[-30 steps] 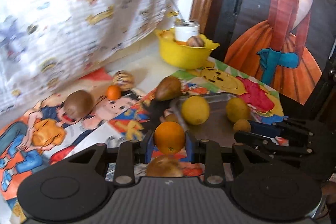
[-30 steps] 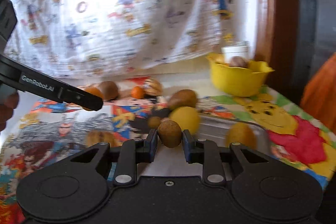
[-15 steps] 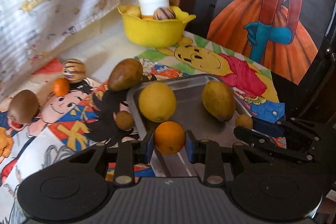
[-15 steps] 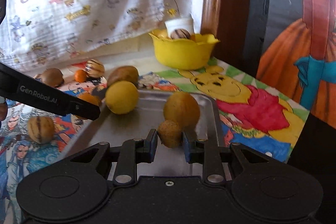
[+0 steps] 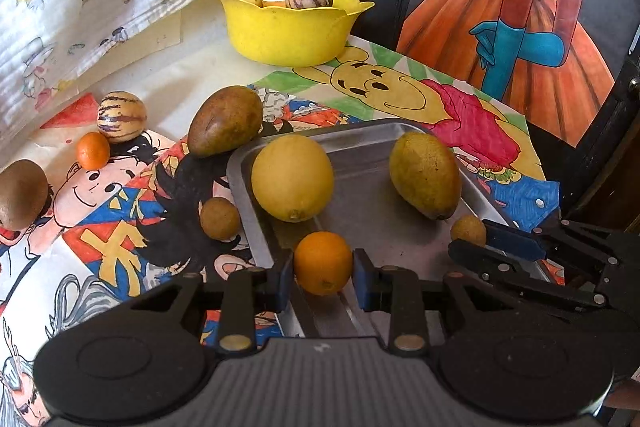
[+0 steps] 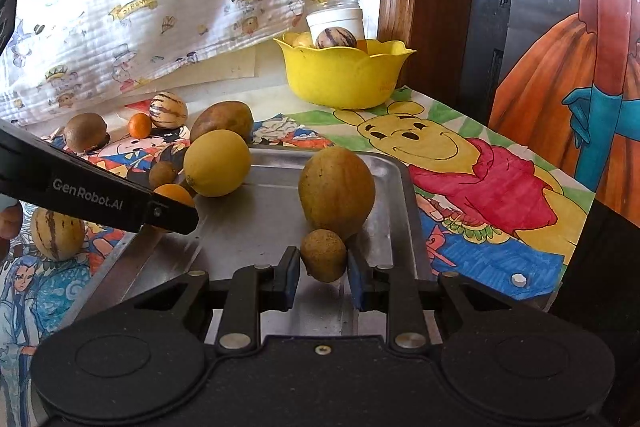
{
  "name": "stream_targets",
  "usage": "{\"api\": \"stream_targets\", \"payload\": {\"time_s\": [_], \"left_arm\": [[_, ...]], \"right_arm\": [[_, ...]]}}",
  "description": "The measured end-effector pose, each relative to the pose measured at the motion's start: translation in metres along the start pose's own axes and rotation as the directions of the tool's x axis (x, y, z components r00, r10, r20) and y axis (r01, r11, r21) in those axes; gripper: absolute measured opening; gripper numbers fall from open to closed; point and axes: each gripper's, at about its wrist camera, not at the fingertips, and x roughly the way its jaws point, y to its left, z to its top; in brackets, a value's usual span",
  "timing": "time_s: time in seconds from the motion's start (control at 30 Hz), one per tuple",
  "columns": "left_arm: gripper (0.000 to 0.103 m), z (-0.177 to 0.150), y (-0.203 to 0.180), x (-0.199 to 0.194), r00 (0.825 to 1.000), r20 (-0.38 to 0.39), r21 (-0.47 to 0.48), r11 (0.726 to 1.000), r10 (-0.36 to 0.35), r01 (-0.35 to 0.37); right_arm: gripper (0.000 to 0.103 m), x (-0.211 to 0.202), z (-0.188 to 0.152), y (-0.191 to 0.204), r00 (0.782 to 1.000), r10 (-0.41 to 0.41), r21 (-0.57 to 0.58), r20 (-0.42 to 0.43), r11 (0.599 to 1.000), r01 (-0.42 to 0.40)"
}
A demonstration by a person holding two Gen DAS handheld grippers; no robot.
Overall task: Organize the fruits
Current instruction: 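Lower the orange into the tray and open the left tool while the right releases the brown fruit there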
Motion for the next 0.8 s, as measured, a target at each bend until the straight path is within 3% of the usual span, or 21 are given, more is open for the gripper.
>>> {"api": "stream_targets", "payload": {"time_s": [0.53,0.6,0.63,0.67,0.8], "left_arm": [[0.036,0.001,0.0,0.0,1.0,-0.016,-0.005,1.0,-0.005,0.005],[0.047,0.0,0.001,-0.006,1.0,-0.008,-0.012,1.0,-0.004,0.004],[0.064,0.0,0.001,-0.01,1.0,0.001,-0.016,1.0,0.004,-0.004],[0.072,-0.001,0.002,-0.015,1.0,0.017,-0.023,1.0,0.011,-0.011],[0.077,-0.006,0.008,-0.037,0.999,0.052,-0.044,0.999,0.016,-0.014]], "right_arm": [[0.033,-0.002,-0.003,-0.002,1.0,-0.011,0.019,-0.013,1.0,0.012],[0.037,-0.008,-0.003,-0.002,1.0,-0.014,0.028,-0.006,1.0,0.015],[0.04,-0.013,-0.004,-0.002,1.0,-0.016,0.034,-0.001,0.999,0.016],[0.042,-0.017,-0.004,-0.003,1.0,-0.015,0.04,0.005,0.999,0.015],[0.056,-0.043,-0.003,-0.002,0.999,-0.017,0.056,0.029,0.998,0.015]]}}
